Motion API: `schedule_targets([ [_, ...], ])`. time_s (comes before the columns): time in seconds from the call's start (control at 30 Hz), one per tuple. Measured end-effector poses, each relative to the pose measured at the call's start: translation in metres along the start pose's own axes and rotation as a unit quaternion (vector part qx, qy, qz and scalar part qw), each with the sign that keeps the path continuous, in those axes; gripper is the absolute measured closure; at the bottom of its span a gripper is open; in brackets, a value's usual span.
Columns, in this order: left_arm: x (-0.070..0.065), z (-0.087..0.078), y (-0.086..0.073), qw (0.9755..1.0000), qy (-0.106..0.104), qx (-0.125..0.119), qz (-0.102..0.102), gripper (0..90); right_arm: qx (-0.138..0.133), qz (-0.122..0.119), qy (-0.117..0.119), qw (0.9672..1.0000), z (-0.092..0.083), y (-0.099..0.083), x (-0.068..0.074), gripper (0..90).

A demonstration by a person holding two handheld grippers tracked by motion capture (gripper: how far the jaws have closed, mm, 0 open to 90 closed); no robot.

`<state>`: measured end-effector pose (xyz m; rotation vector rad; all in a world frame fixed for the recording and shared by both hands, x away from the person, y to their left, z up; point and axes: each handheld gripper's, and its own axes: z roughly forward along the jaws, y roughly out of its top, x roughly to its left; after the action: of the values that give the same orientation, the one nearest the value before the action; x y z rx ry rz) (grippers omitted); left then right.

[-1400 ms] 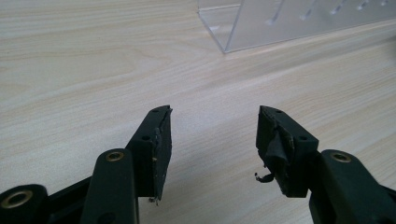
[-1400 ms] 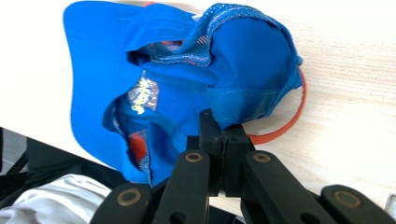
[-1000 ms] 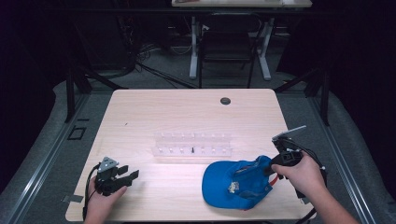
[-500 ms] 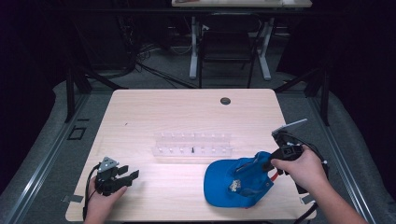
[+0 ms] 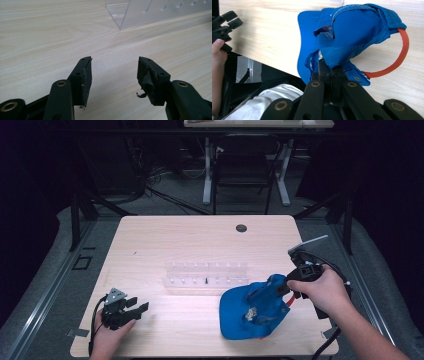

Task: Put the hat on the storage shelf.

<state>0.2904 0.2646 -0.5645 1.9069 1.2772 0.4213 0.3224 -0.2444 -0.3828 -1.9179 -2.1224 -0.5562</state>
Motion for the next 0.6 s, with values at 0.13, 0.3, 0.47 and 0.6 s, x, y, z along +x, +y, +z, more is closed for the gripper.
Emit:
schedule_targets([
  [0.13,0.0,0.0,0.0,1.0,0.0,0.0,0.0,46.0,0.002,-0.003,0.01,0.9999,-0.006,0.002,0.004,90.0],
  [0.3,-0.001,0.0,0.0,1.0,-0.003,0.003,0.001,46.2,-0.002,0.001,0.019,0.9998,-0.015,0.003,0.01,90.0],
  [0.47,-0.001,0.001,0.0,1.0,-0.002,0.002,0.001,46.2,0.003,-0.001,0.03,0.9996,-0.021,0.005,0.012,90.0],
  [0.6,-0.001,0.001,0.0,1.0,-0.002,0.002,0.002,46.2,-0.002,0.011,0.056,0.9984,-0.026,0.006,0.014,90.0],
])
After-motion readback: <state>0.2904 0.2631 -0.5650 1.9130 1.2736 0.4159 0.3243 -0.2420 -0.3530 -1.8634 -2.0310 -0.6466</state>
